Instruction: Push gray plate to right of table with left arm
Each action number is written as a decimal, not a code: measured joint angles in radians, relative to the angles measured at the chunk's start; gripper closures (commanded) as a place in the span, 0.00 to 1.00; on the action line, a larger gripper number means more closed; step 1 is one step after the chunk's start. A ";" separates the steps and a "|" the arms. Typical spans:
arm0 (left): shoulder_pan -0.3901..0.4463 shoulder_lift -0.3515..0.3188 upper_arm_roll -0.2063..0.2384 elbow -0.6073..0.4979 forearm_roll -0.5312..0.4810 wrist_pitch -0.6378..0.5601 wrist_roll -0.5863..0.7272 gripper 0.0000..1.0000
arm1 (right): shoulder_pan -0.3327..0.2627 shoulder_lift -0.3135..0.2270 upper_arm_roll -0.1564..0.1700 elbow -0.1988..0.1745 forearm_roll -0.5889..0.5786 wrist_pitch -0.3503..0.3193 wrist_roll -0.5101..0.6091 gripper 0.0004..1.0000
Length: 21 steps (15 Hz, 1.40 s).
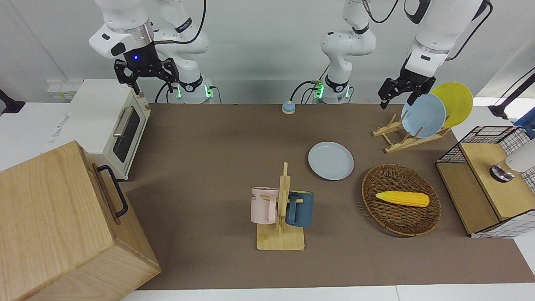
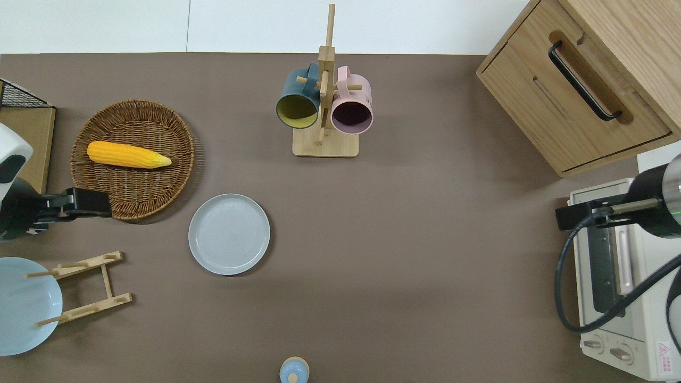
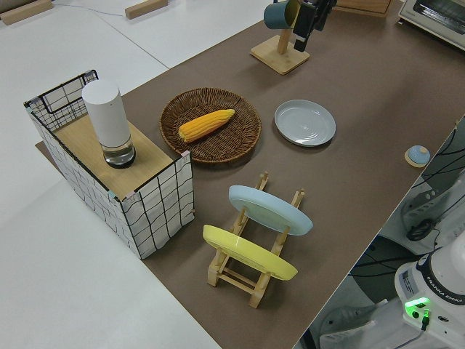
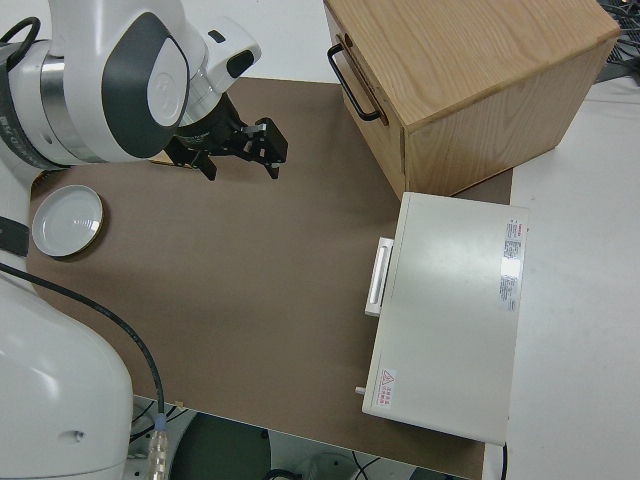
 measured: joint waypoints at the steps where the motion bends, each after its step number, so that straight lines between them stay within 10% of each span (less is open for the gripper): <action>1: 0.000 0.000 0.002 0.000 0.000 -0.001 0.000 0.01 | 0.000 0.000 0.000 0.000 0.000 0.000 0.000 0.00; 21: -0.001 0.003 0.002 -0.025 -0.003 -0.027 0.000 0.01 | 0.000 0.000 0.000 0.000 0.000 0.000 0.000 0.00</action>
